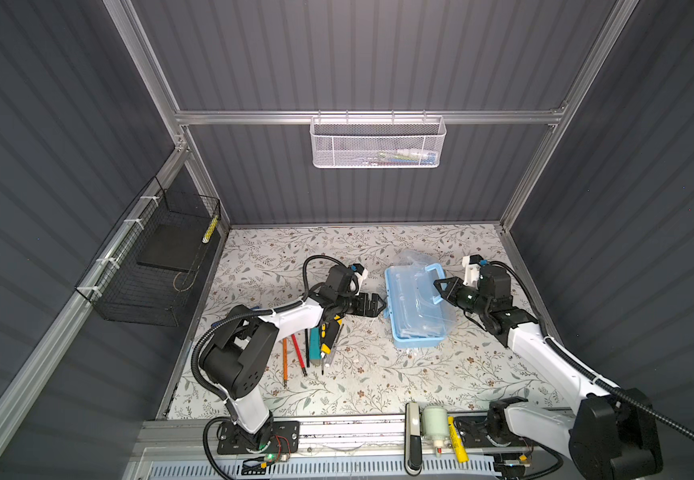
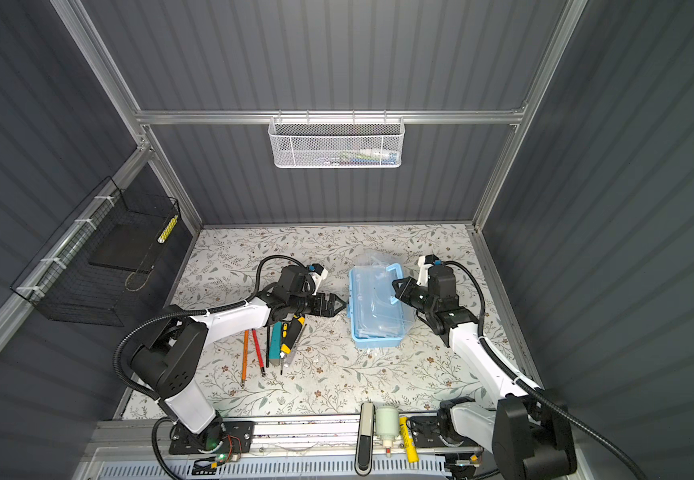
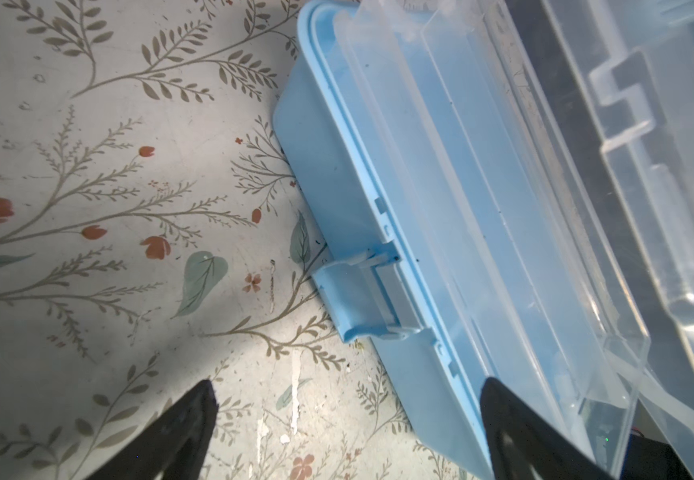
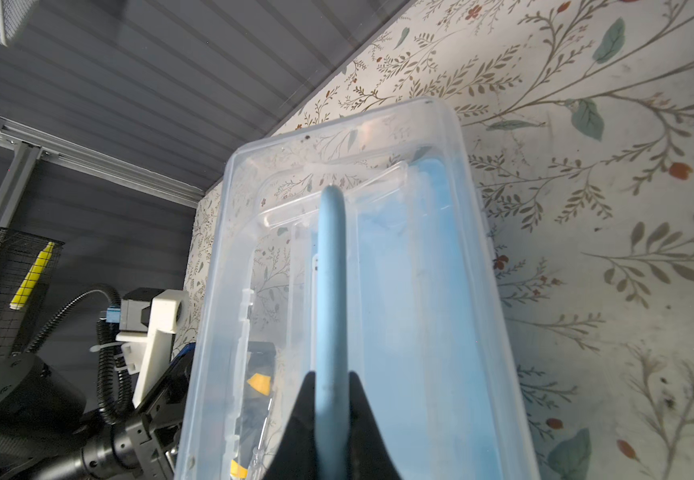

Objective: Pack the tool kit
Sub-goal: 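Lower the box onto the table and open the left gripper, drawing it back, then lift the clear lid by its blue handle with the right gripper, swinging it up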

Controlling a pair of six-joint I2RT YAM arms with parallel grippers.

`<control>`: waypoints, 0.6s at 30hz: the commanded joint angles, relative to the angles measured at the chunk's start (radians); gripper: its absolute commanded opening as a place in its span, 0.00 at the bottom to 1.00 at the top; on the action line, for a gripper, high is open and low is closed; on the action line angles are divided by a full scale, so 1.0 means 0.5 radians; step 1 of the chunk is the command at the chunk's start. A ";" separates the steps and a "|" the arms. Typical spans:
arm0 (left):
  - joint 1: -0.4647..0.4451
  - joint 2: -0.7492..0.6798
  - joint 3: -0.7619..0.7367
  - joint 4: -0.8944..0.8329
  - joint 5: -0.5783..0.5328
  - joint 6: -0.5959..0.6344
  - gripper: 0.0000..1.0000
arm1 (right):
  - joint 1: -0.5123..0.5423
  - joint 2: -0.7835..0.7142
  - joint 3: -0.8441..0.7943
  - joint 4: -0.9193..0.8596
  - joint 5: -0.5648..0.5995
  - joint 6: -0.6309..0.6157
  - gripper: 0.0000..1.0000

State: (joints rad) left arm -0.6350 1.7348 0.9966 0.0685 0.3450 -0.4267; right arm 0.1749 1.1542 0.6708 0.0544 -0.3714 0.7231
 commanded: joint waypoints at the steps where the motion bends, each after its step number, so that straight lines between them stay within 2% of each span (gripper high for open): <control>1: -0.009 0.045 0.086 0.007 0.043 -0.017 0.99 | -0.012 -0.038 -0.027 0.109 -0.129 0.072 0.00; 8: -0.009 0.108 0.114 0.112 0.144 -0.030 0.99 | -0.018 -0.047 -0.040 0.111 -0.163 0.066 0.00; 18: -0.009 0.226 0.195 0.021 0.151 0.013 0.99 | -0.022 -0.023 -0.042 0.163 -0.215 0.072 0.00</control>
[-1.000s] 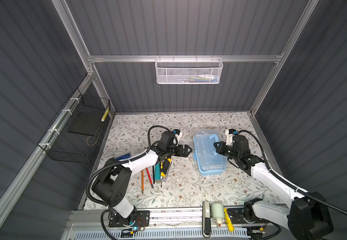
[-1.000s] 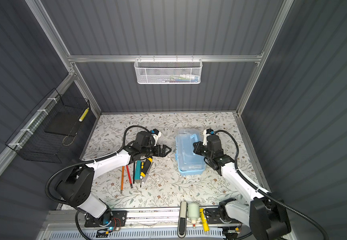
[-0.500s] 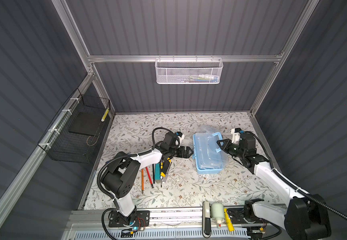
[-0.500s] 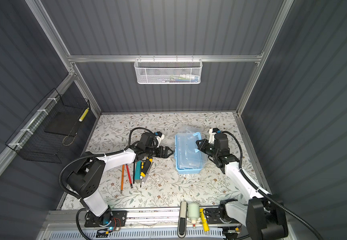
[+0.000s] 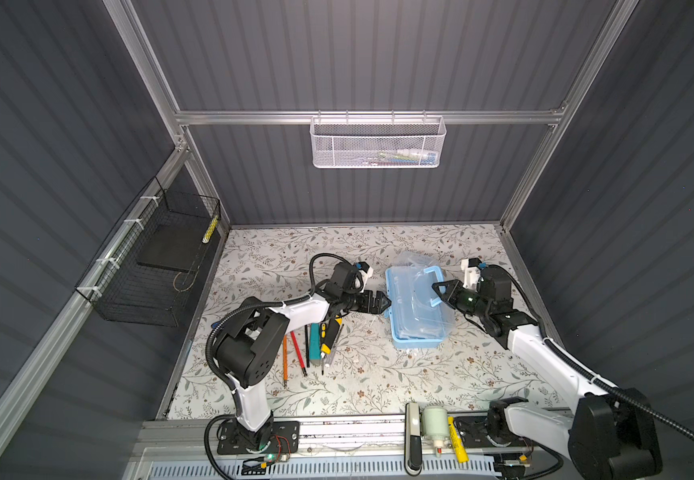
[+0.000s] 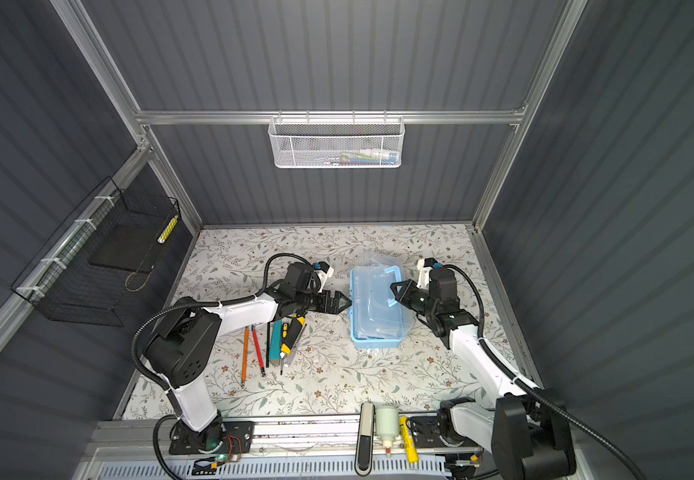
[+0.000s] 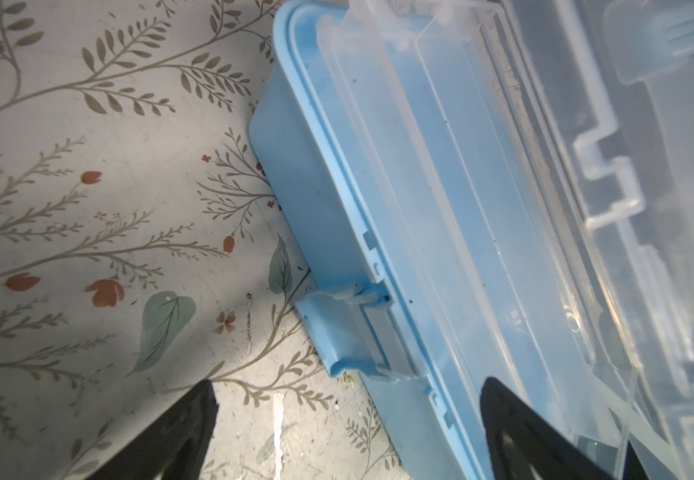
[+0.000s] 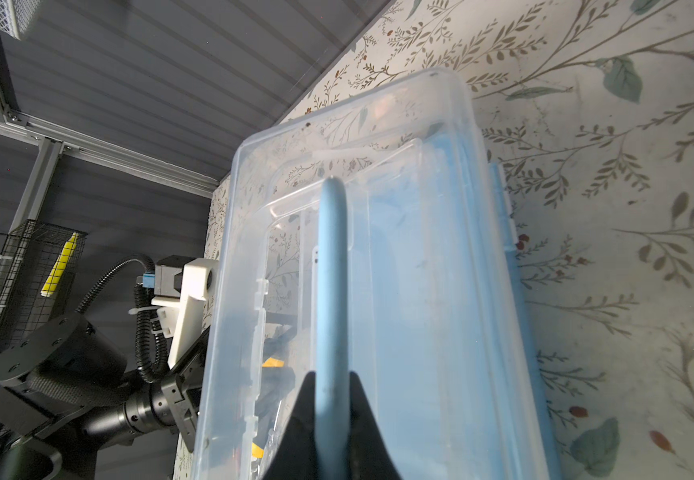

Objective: Pack the tool kit
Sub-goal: 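Lift the clear lid by its blue handle with the right gripper, swinging it up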

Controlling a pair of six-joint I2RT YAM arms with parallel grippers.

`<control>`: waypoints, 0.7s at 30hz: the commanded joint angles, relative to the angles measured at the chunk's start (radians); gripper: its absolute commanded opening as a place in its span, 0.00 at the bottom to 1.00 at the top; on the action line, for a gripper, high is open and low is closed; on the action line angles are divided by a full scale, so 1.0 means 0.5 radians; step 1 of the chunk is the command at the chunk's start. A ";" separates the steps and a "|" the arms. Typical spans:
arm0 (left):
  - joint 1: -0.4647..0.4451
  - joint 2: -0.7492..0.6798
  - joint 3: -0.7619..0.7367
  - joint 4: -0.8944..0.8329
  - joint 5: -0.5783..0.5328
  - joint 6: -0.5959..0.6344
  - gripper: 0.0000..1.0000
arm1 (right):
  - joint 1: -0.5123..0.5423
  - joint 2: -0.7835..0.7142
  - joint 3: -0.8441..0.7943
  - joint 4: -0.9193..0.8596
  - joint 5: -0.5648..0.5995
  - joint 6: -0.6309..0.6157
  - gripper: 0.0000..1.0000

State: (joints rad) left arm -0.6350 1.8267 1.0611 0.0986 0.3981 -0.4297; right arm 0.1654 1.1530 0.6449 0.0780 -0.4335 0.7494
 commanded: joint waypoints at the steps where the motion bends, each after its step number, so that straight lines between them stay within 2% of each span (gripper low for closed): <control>1: -0.009 0.046 0.072 -0.046 0.041 0.019 0.99 | -0.003 -0.020 0.008 0.119 -0.090 0.023 0.00; 16: -0.011 0.117 0.163 -0.203 -0.040 0.090 0.99 | -0.008 -0.017 0.004 0.117 -0.094 0.010 0.00; 21: -0.011 0.120 0.165 -0.286 -0.122 0.150 0.99 | -0.050 -0.057 0.072 -0.081 -0.040 -0.142 0.00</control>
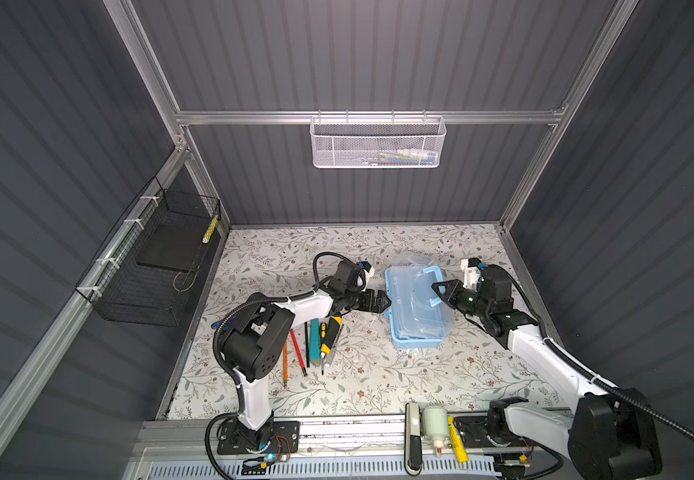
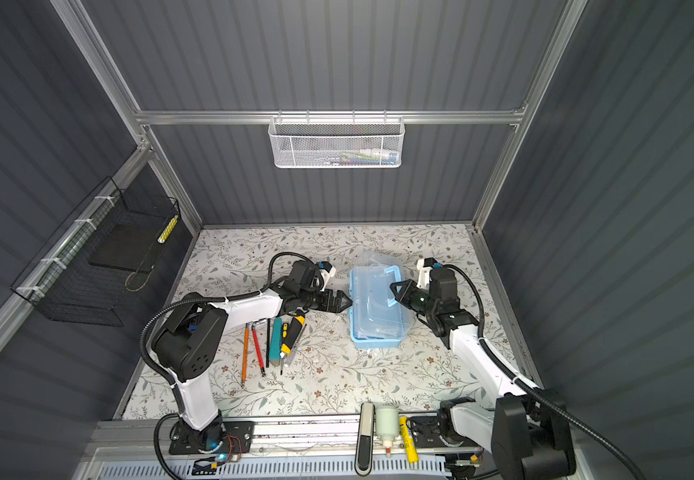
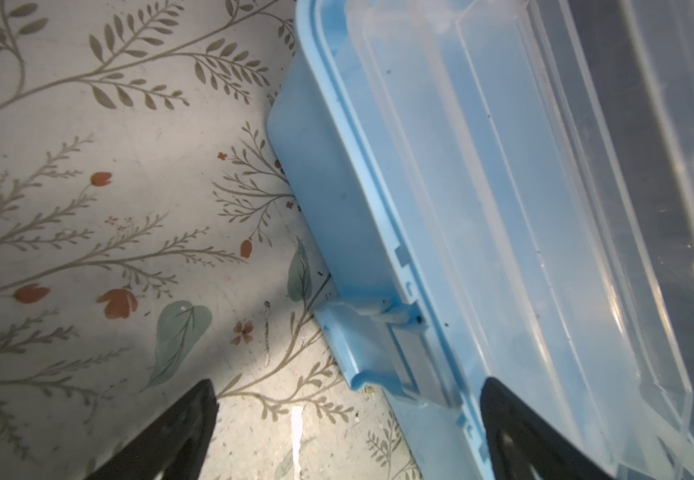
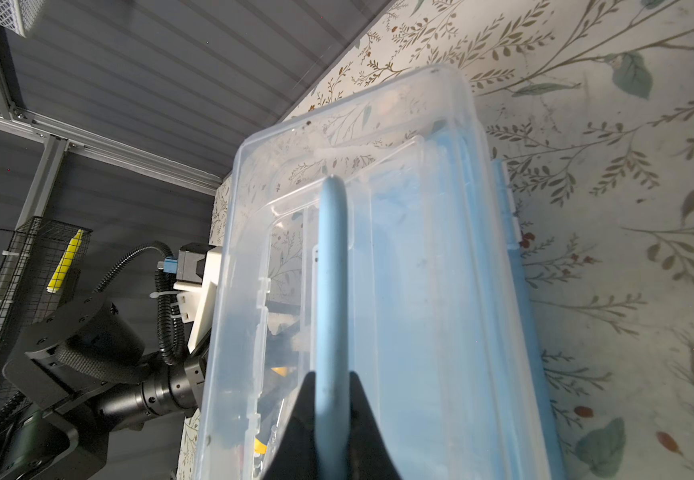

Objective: Pack the tool kit
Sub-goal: 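Lift the clear lid by its blue handle with the right gripper, swinging it up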

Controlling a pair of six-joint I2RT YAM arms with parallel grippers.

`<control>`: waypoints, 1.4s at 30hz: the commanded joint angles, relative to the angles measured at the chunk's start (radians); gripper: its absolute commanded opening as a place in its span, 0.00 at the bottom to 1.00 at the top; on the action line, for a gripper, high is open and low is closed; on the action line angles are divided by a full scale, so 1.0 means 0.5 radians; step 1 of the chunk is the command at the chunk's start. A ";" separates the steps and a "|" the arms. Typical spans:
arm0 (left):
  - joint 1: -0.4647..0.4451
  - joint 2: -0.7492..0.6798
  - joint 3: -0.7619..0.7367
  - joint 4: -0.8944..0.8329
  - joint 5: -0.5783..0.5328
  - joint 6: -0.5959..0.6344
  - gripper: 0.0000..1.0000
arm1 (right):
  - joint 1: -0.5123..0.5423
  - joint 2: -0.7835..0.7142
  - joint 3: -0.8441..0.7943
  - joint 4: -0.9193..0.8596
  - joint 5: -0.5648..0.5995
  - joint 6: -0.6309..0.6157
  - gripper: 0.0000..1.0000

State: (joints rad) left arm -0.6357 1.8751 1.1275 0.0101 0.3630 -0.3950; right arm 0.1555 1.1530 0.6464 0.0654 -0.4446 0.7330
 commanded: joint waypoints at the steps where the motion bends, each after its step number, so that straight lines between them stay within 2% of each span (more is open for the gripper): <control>1: -0.012 0.031 0.038 -0.120 -0.054 0.084 0.99 | -0.049 -0.057 0.076 -0.082 -0.018 -0.136 0.00; 12: -0.014 0.086 0.059 -0.175 -0.055 0.077 0.99 | -0.319 -0.277 0.095 -0.417 -0.019 -0.353 0.00; 23: -0.014 0.030 0.043 -0.180 -0.128 0.081 0.99 | -0.608 -0.334 0.172 -0.845 0.196 -0.652 0.00; 25: -0.013 0.028 0.042 -0.183 -0.126 0.081 0.99 | -0.656 -0.303 0.177 -0.869 0.274 -0.681 0.01; 31: -0.013 0.018 0.028 -0.173 -0.111 0.070 0.99 | -0.775 -0.182 0.116 -0.760 0.264 -0.702 0.04; 33: -0.014 0.004 0.013 -0.156 -0.108 0.065 0.99 | -0.833 -0.168 0.108 -0.737 0.246 -0.699 0.07; 36: -0.012 -0.019 -0.020 -0.126 -0.084 0.061 0.99 | -0.878 -0.182 0.089 -0.678 0.132 -0.679 0.05; 37: -0.012 -0.023 -0.021 -0.122 -0.082 0.059 0.99 | -0.875 -0.190 0.084 -0.639 0.056 -0.686 0.01; 40: -0.014 -0.032 0.014 -0.130 -0.082 0.063 0.99 | -0.829 -0.269 0.054 -0.488 -0.181 -0.666 0.00; 42: -0.014 -0.040 0.033 -0.131 -0.082 0.060 0.99 | -0.776 -0.313 0.082 -0.480 -0.197 -0.687 0.00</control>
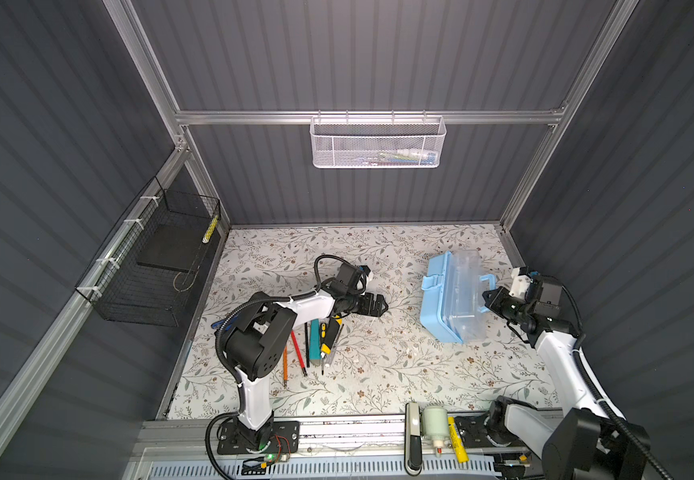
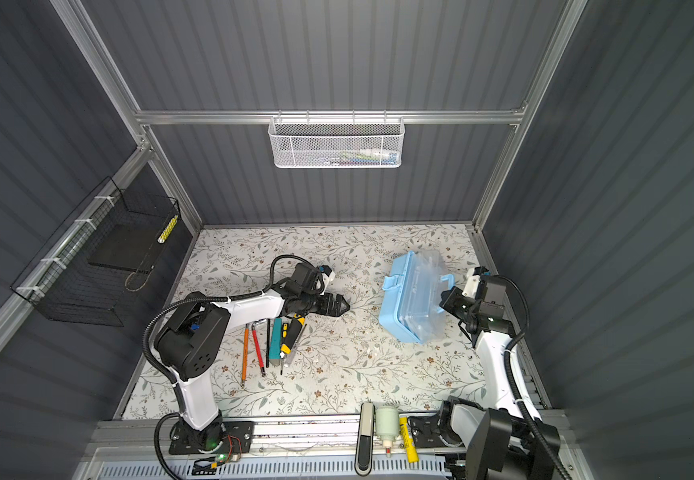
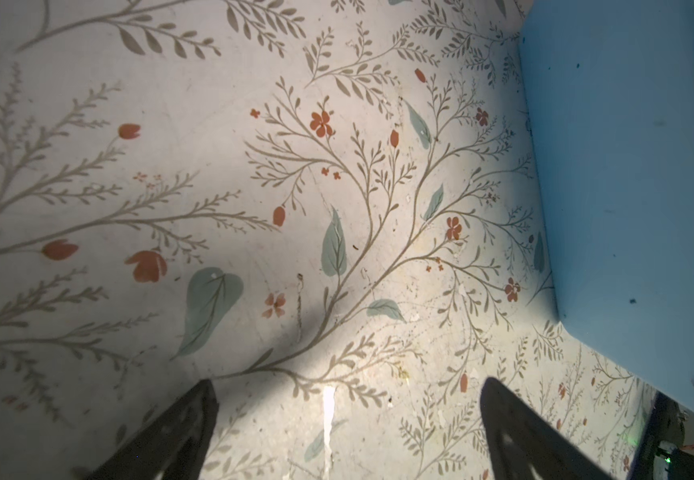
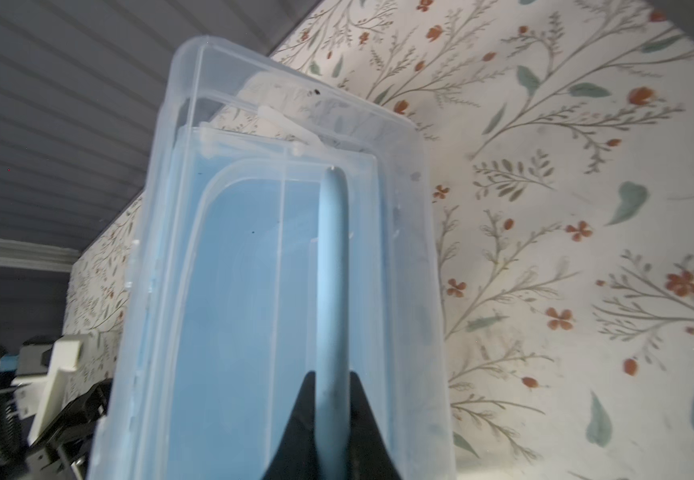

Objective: Pack the tool kit
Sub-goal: 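Lift the clear lid by its blue handle with the right gripper, swinging it up, then swing the held lid farther open and lay it beyond the box with the right gripper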

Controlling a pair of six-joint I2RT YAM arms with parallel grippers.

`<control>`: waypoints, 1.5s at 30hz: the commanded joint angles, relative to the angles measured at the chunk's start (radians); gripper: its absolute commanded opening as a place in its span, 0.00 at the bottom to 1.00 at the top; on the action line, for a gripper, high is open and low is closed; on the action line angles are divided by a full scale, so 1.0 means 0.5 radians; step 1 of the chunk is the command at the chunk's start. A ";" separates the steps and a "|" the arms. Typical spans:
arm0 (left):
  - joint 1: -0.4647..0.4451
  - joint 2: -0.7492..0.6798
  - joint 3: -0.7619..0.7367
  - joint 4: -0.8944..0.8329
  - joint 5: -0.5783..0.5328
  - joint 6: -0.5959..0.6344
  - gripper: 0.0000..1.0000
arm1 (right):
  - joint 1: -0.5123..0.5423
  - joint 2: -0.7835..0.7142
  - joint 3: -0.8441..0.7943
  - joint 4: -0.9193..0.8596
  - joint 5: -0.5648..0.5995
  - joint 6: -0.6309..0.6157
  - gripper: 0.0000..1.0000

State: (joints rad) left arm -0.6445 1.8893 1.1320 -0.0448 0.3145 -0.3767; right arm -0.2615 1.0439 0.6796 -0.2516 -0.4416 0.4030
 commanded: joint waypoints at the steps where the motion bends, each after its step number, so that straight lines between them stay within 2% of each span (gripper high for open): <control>1: 0.004 -0.073 0.022 -0.015 0.015 0.020 0.99 | 0.067 -0.100 0.037 0.151 -0.222 -0.041 0.00; 6: 0.004 -0.066 0.030 -0.034 0.015 0.023 0.99 | 0.076 -0.054 0.102 0.158 -0.357 -0.019 0.00; 10: 0.004 -0.087 0.019 -0.029 0.015 0.020 0.99 | 0.236 -0.048 0.119 0.197 -0.335 0.035 0.00; 13: 0.004 -0.097 0.017 -0.024 0.015 0.018 0.99 | 0.343 -0.057 0.064 0.383 -0.389 0.230 0.00; 18: 0.004 -0.104 0.024 0.010 0.015 0.001 0.99 | 0.367 -0.091 -0.060 0.703 -0.515 0.573 0.00; 23: 0.004 -0.115 0.030 -0.023 0.069 0.023 0.99 | 0.367 -0.072 -0.064 0.761 -0.572 0.691 0.00; 33: 0.004 -0.183 -0.053 0.018 0.052 -0.007 0.99 | 0.367 0.034 -0.230 1.159 -0.666 0.952 0.00; 45: -0.028 -0.039 -0.006 0.256 0.202 -0.140 0.99 | 0.367 0.038 -0.235 1.101 -0.661 0.891 0.00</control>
State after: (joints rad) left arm -0.6487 1.8450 1.1099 0.0517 0.3801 -0.4229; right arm -0.0803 1.0805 0.5457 0.2352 -0.7353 0.8593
